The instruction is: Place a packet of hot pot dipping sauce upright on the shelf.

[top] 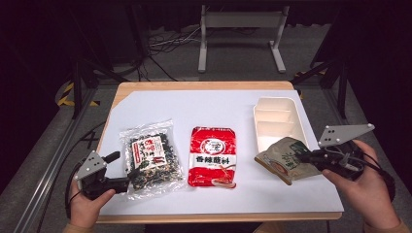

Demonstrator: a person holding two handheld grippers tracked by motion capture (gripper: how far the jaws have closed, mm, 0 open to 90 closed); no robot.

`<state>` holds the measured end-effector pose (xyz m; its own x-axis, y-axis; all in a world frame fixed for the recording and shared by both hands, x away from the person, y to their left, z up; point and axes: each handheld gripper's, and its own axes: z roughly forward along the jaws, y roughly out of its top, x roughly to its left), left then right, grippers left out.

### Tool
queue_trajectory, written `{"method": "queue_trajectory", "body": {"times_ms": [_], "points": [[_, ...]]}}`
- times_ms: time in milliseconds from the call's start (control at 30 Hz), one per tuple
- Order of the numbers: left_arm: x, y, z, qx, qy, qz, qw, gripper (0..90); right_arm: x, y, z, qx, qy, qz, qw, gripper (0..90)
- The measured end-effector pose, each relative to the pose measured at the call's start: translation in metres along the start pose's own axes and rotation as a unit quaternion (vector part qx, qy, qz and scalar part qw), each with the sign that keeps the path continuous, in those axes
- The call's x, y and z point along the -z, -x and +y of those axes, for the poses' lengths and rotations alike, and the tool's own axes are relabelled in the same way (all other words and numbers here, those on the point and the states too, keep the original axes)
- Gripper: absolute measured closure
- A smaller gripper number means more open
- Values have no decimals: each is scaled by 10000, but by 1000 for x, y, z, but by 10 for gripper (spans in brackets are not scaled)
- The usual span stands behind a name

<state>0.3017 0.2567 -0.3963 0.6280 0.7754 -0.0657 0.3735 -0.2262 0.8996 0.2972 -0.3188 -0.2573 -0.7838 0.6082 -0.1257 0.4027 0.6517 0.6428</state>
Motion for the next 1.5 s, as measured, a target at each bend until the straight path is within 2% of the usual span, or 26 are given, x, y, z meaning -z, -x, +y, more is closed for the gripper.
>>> {"method": "queue_trajectory", "body": {"times_ms": [367, 500, 667, 867, 1000, 1167, 1500], "points": [[1, -2, -1, 35, 19, -14, 10000, 109, 18, 12, 22, 137, 82, -164, 9997, 893], [0, -2, -1, 31, 14, -7, 10000, 109, 24, 17, 31, 265, 126, -227, 9993, 893], [0, -2, -1, 30, 12, -13, 10000, 109, 28, 29, 47, 337, 156, -345, 9987, 893], [1, -3, -1, 35, 6, -8, 10000, 109, 27, 42, 63, 371, 152, -375, 9985, 893], [1, -3, -1, 46, 10, -16, 10000, 109, 25, 47, 69, 381, 128, -401, 9984, 893], [1, -3, -1, 45, 7, -10, 10000, 109, 21, 60, 77, 401, 158, -455, 9980, 893], [1, -3, -1, 42, -2, -5, 10000, 109, 7, 82, 86, 665, 90, -619, 9958, 892]]}}
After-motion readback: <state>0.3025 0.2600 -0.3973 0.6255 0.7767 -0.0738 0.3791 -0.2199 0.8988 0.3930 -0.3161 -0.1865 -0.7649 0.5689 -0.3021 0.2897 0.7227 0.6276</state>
